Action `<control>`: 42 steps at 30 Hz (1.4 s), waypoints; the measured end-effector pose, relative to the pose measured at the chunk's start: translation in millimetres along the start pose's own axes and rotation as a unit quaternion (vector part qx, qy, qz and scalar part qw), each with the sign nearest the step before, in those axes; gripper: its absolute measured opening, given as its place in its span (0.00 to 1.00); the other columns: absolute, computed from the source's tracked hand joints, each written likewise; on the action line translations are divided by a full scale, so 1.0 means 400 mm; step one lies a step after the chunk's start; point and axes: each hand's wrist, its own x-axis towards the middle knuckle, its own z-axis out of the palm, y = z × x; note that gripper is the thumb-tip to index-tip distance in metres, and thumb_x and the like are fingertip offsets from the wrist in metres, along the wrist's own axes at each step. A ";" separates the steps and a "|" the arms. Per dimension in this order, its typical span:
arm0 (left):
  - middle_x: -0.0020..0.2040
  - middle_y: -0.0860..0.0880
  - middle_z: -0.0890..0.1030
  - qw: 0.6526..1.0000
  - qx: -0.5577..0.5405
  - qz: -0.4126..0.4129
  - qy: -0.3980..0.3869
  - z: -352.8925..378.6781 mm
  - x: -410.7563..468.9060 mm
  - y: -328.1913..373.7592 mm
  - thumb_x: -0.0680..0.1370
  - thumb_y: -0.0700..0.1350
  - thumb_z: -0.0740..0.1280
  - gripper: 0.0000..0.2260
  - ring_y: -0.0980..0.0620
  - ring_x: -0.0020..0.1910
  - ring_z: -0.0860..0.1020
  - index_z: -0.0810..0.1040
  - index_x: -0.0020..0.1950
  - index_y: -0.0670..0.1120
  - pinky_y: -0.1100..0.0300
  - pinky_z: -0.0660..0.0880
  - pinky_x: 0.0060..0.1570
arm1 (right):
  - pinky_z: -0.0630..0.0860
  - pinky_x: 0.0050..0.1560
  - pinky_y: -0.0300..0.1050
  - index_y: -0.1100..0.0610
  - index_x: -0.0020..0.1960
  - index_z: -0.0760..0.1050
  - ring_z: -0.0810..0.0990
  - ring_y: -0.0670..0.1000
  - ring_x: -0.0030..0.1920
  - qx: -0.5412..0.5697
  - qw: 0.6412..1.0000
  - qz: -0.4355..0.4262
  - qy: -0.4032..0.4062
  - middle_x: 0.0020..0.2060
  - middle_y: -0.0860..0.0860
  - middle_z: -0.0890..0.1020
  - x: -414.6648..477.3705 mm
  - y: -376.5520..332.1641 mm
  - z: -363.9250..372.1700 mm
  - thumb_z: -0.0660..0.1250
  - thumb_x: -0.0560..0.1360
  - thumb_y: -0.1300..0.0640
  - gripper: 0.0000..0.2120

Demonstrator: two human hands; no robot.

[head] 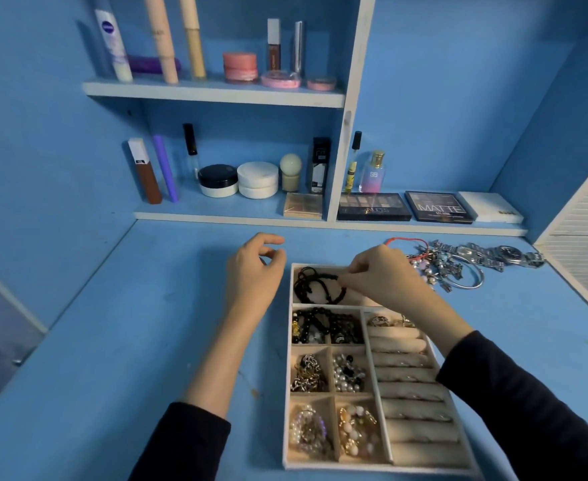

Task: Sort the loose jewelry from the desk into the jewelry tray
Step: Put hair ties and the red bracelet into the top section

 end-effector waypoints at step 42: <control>0.48 0.53 0.82 0.943 0.151 0.168 -0.243 0.259 -0.006 0.227 0.75 0.42 0.63 0.08 0.55 0.48 0.75 0.81 0.48 0.50 0.62 0.70 0.48 | 0.63 0.32 0.41 0.57 0.33 0.74 0.74 0.56 0.37 -0.062 0.982 0.150 0.098 0.29 0.51 0.75 -0.066 0.215 -0.114 0.65 0.69 0.47 0.14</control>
